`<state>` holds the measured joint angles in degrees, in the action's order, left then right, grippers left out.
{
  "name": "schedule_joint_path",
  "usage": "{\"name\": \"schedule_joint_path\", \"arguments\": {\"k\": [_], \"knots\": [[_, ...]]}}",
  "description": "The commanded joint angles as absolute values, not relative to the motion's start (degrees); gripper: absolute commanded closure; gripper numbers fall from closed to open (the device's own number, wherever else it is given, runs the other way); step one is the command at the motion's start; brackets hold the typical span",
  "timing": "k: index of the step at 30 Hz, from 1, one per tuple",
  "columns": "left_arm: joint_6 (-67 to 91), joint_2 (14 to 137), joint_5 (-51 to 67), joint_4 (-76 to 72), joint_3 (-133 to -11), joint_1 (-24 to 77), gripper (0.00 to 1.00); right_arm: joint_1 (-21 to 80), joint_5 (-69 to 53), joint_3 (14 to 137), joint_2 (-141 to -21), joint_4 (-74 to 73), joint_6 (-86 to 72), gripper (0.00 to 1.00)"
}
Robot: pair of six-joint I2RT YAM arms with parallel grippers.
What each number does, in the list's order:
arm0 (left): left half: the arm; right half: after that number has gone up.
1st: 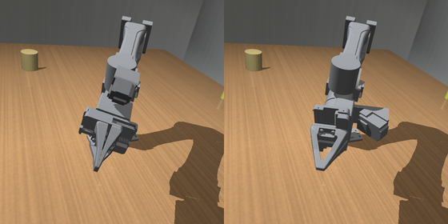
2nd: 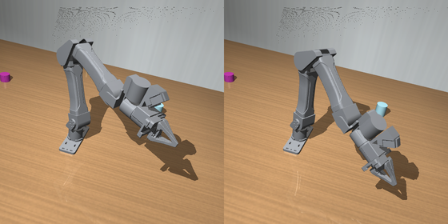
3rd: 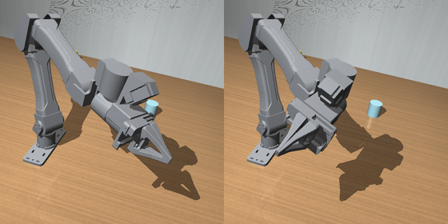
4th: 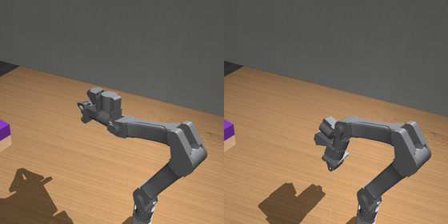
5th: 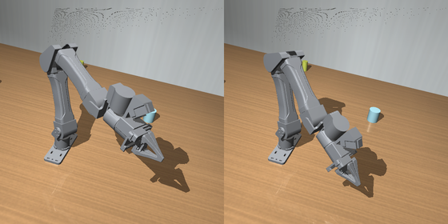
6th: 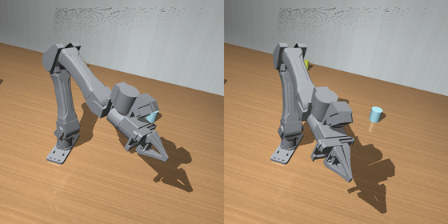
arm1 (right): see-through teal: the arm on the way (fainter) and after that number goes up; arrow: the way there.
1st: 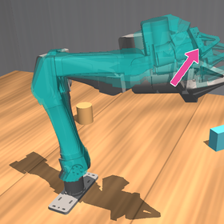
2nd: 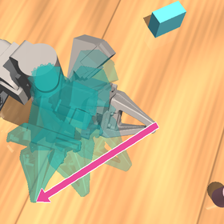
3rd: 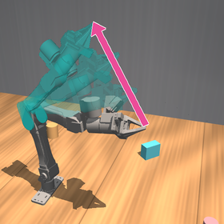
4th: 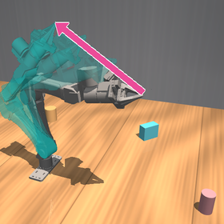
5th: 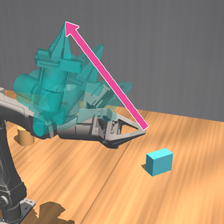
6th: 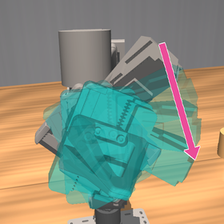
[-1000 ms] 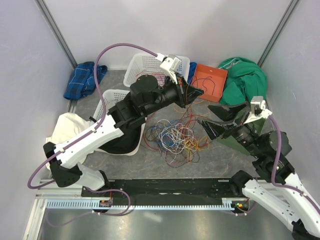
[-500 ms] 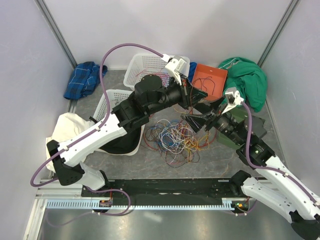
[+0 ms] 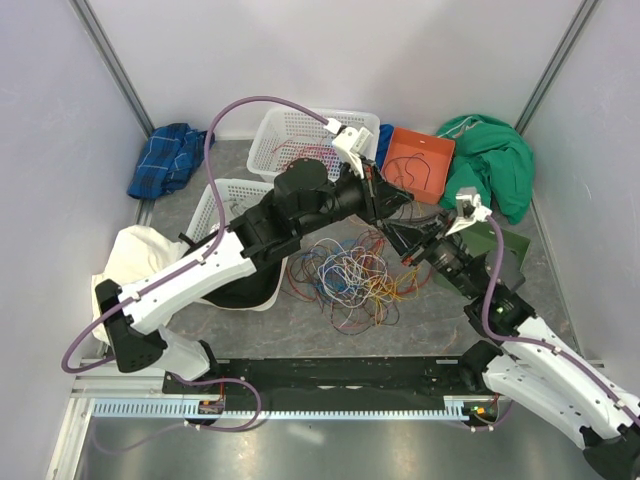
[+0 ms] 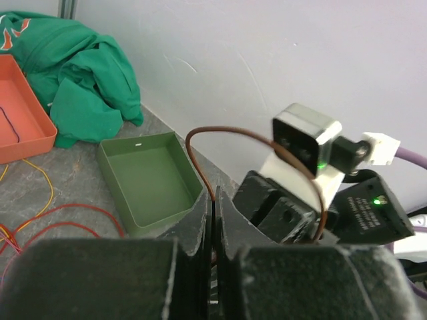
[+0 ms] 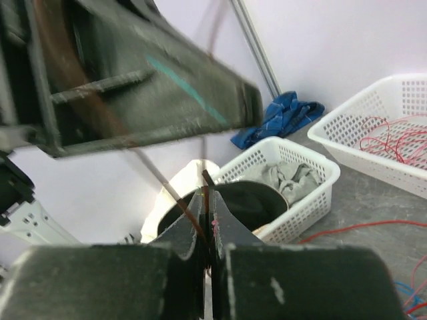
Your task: Untangle the cables
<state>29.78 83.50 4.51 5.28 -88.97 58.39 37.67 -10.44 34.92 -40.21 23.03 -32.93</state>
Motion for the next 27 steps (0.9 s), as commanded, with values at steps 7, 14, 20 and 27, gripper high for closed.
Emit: {"name": "schedule_joint_path", "arguments": {"k": [7, 14, 20, 27], "knots": [[27.3, 71.3, -17.8, 2.8, -72.4, 58.5, 0.0, 37.8, 13.0, 43.0, -33.7, 0.4, -28.0, 1.0], [33.8, 60.1, -37.6, 3.1, -56.0, 58.0, 0.0, 37.7, 33.9, 54.9, -38.9, -11.7, -25.7, 1.0], [42.9, 54.3, -40.2, 2.7, -45.4, 57.9, 0.0, 37.7, 50.8, 61.3, -43.4, -16.6, -23.6, 1.0], [50.4, 53.8, -39.1, 0.7, -37.8, 57.8, 0.0, 36.4, 63.0, 63.6, -43.7, -16.6, -18.0, 1.0]]}}
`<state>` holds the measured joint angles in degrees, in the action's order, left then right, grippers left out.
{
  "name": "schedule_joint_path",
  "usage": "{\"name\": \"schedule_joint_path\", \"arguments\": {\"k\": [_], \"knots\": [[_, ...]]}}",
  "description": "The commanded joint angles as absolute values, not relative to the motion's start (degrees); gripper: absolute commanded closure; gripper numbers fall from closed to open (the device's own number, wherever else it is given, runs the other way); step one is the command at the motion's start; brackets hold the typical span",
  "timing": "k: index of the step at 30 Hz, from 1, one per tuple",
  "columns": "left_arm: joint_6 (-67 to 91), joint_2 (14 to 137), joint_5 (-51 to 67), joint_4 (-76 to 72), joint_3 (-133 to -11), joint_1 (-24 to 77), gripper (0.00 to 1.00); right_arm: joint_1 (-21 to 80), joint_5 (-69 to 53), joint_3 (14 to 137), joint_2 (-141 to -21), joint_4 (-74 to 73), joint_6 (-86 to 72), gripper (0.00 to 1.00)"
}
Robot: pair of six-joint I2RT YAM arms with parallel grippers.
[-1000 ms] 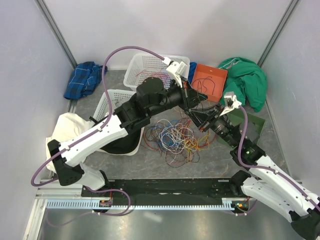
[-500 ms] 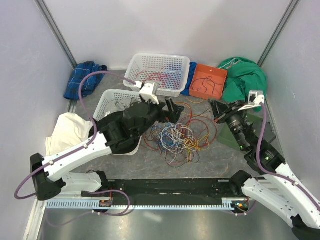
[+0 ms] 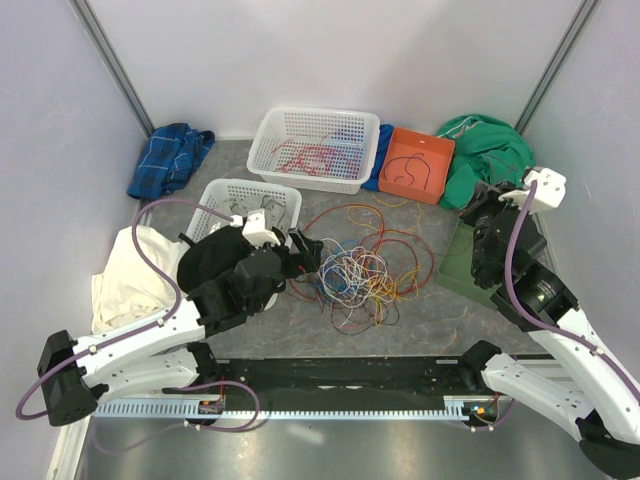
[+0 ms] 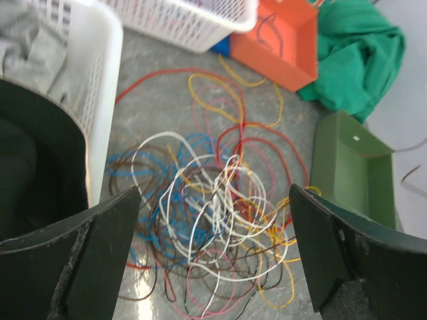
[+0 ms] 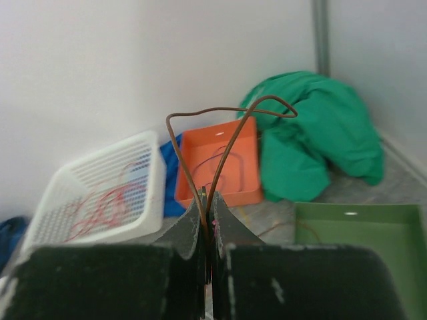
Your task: Untangle the cables
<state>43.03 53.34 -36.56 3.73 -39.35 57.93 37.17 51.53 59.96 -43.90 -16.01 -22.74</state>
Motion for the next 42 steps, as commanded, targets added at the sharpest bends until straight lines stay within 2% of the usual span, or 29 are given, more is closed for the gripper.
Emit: {"name": "schedule_joint_path", "arguments": {"k": [1, 6, 15, 22, 30, 31, 32, 33, 35, 36, 38, 42], "knots": [[51.3, 54.1, -38.7, 0.6, -37.7, 57.8, 0.0, 36.1, 63.8, 64.2, -44.2, -16.6, -17.4, 1.0], [52.8, 55.3, -37.1, 0.7, -36.9, 57.8, 0.0, 32.3, 65.7, 63.7, -46.5, -18.0, -16.8, 1.0], [52.2, 53.5, -35.9, 0.8, -34.9, 57.9, 0.0, 6.4, 44.6, 60.7, -55.7, -23.1, -27.5, 1.0], [51.7, 51.2, -36.7, -1.1, -32.9, 57.8, 0.0, 4.5, 43.2, 53.5, -57.3, -20.6, -29.4, 1.0], [53.2, 51.8, -35.2, -1.1, -31.8, 57.9, 0.0, 4.5, 38.7, 43.5, -53.9, -18.7, -33.4, 1.0], [53.3, 52.1, -34.9, -1.2, -31.8, 57.9, 0.0, 4.5, 38.2, 43.1, -53.3, -18.8, -34.1, 0.89], [53.3, 52.3, -34.9, -1.2, -32.0, 57.9, 0.0, 4.6, 37.8, 42.7, -52.7, -19.1, -34.4, 0.73], [53.4, 52.6, -34.9, -1.1, -32.1, 57.9, 0.0, 4.5, 37.4, 42.6, -51.6, -20.1, -34.6, 0.47], [53.6, 53.3, -34.6, -1.1, -32.4, 57.9, 0.0, 4.5, 37.2, 43.0, -50.5, -21.4, -35.2, 0.27], [53.6, 53.5, -34.5, -1.1, -32.6, 57.8, 0.0, 4.5, 36.7, 43.2, -49.1, -22.0, -35.2, 0.1], [53.5, 54.7, -34.0, -1.1, -33.2, 57.8, 0.0, 4.7, 34.5, 43.4, -48.0, -22.3, -35.1, 0.02], [53.4, 56.2, -33.2, -0.6, -34.2, 57.9, 0.0, 4.6, 26.5, 43.9, -46.2, -24.3, -36.8, 0.02]]}}
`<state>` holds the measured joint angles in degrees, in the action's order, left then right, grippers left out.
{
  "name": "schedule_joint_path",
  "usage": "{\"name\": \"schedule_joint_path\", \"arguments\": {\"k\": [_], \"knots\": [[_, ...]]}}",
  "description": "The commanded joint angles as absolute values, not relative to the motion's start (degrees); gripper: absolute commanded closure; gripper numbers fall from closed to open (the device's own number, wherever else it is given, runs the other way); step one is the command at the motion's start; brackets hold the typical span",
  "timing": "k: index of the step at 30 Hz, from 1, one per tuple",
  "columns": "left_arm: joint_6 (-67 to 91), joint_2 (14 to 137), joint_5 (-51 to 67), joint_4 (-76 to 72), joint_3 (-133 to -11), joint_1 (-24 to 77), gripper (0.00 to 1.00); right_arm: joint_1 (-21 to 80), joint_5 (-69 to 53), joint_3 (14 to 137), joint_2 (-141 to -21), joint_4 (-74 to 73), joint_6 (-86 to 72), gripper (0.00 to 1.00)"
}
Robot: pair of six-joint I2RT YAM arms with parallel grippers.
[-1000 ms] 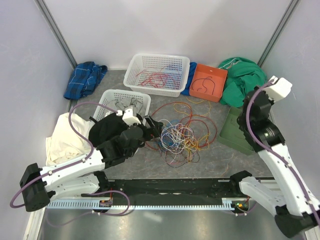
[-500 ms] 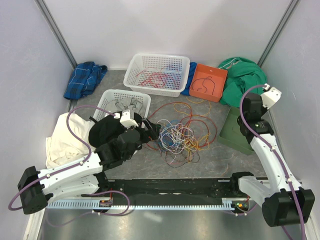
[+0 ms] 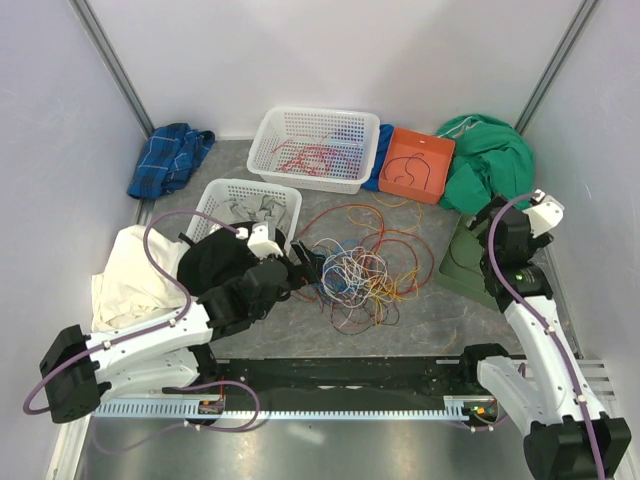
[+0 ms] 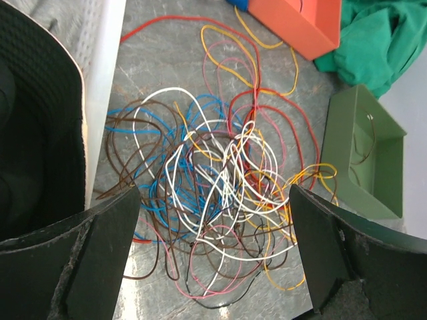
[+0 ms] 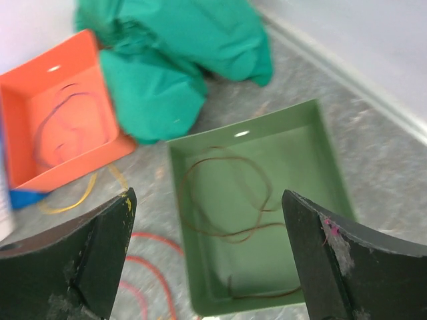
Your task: Untangle the cables
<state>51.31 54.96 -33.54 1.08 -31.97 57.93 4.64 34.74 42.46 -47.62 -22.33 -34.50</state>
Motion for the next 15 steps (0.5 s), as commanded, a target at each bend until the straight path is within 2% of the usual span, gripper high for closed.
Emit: {"name": "schedule_joint_path", "arguments": {"k": [1, 2, 6, 8, 11, 15], "knots": [[53.3, 56.4, -33.1, -0.5, -34.4, 57.9, 0.0, 4.6, 23.8, 43.5, -46.1, -24.2, -37.3, 0.02], [53.3, 56.7, -33.2, -0.4, -34.7, 57.9, 0.0, 4.7, 17.0, 43.0, -45.9, -22.9, -37.6, 0.02], [51.9, 57.9, -33.5, -0.4, -36.2, 57.9, 0.0, 10.2, 5.1, 38.2, -47.5, -17.5, -37.8, 0.03], [51.2, 58.4, -33.4, -0.4, -37.4, 57.8, 0.0, 18.0, 4.7, 37.2, -50.4, -15.0, -37.1, 0.02], [50.3, 59.3, -33.4, 2.3, -38.7, 57.9, 0.0, 28.7, 10.6, 36.5, -53.9, -12.1, -34.6, 0.02], [49.7, 60.3, -31.7, 2.8, -38.8, 57.9, 0.0, 33.2, 12.7, 34.6, -57.7, -7.0, -33.5, 0.02]]}}
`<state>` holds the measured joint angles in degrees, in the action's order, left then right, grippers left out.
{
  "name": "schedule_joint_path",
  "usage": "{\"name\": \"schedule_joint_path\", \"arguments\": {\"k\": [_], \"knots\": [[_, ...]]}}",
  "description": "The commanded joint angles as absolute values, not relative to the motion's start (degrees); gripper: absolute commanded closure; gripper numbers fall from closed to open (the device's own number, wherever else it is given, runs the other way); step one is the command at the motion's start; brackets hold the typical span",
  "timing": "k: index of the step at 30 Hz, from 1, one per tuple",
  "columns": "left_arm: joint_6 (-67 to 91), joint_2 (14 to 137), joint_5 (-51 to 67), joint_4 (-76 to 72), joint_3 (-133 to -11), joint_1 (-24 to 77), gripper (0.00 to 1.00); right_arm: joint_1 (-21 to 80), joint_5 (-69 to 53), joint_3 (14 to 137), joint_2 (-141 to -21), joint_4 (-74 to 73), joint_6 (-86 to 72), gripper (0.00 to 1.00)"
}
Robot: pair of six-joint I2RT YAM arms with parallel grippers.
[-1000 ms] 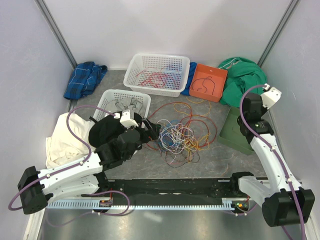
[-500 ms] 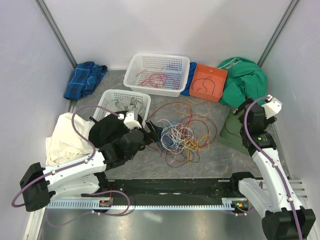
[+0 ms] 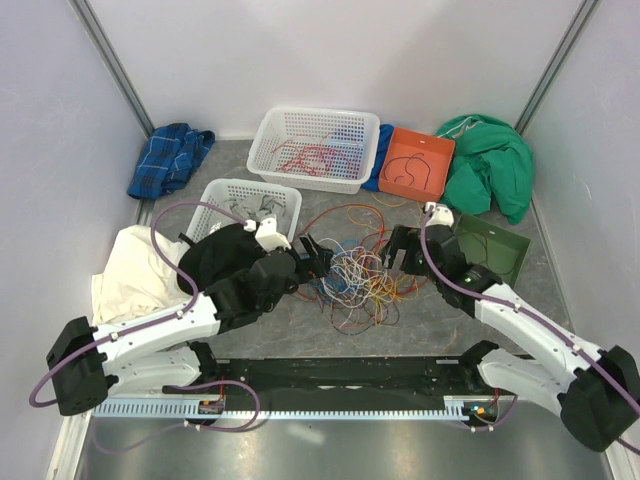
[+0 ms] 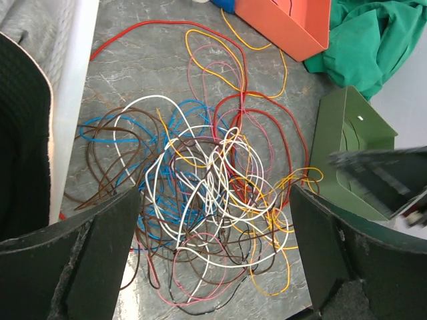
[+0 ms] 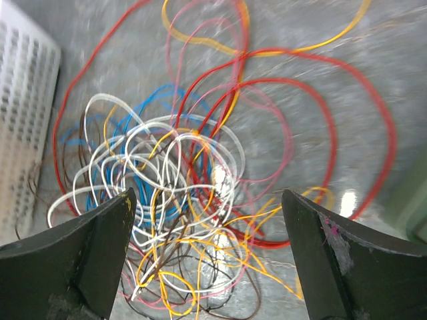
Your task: Untangle the cables
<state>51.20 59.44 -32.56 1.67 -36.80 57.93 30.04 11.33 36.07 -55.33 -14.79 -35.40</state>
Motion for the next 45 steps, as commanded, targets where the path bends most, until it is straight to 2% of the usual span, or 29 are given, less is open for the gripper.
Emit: {"name": "schedule_joint_path", "arguments": {"k": [1, 9, 14, 21, 22, 26, 27, 29, 37, 40, 41, 43, 44, 45], "knots": [[49.6, 60.4, -31.3, 3.2, -38.7, 57.9, 0.0, 33.7, 12.0, 34.3, -58.3, -6.0, -33.3, 0.02], [47.6, 56.4, -30.6, 2.9, -35.7, 57.9, 0.01, 38.5, 15.9, 34.9, -62.9, 1.6, -29.8, 0.02], [47.1, 55.5, -30.5, 3.1, -35.1, 57.9, 0.02, 38.6, 17.9, 40.4, -70.1, -2.7, -30.1, 0.02], [48.2, 55.7, -29.4, 4.0, -34.5, 57.8, 0.02, 38.6, 17.9, 37.4, -64.9, -5.6, -33.7, 0.07], [48.4, 56.1, -29.4, 4.0, -34.3, 57.9, 0.02, 38.5, 17.3, 37.2, -64.0, -6.1, -34.4, 0.1], [49.6, 57.3, -28.7, 3.9, -34.3, 57.9, 0.02, 38.6, 13.9, 35.6, -61.4, -6.5, -35.7, 0.35], [49.7, 57.5, -28.3, 4.0, -34.3, 57.8, 0.02, 38.6, 13.3, 35.6, -61.9, -6.5, -35.7, 0.38], [49.8, 58.4, -27.7, 3.8, -34.6, 57.9, 0.02, 38.6, 12.0, 35.8, -64.0, -6.6, -35.9, 0.43], [50.2, 58.7, -26.0, 3.9, -34.8, 58.0, 0.02, 38.7, 9.6, 37.0, -68.2, -6.4, -36.1, 0.48], [50.4, 58.7, -26.2, 3.9, -34.6, 57.9, 0.02, 38.7, 9.7, 37.0, -67.2, -6.9, -36.1, 0.66], [50.4, 58.8, -26.2, 3.8, -34.6, 58.0, 0.02, 38.8, 9.8, 37.0, -66.3, -6.9, -36.2, 0.81], [50.7, 59.1, -26.2, 3.8, -34.7, 58.0, 0.02, 38.7, 10.3, 36.9, -64.7, -7.1, -36.4, 0.95], [50.7, 59.1, -26.2, 3.8, -34.7, 58.0, 0.02, 38.9, 10.5, 37.1, -62.6, -7.5, -36.4, 1.0], [50.6, 59.1, -26.1, 3.8, -34.7, 58.0, 0.03, 38.9, 10.8, 37.5, -61.3, -7.8, -36.3, 1.0]]}}
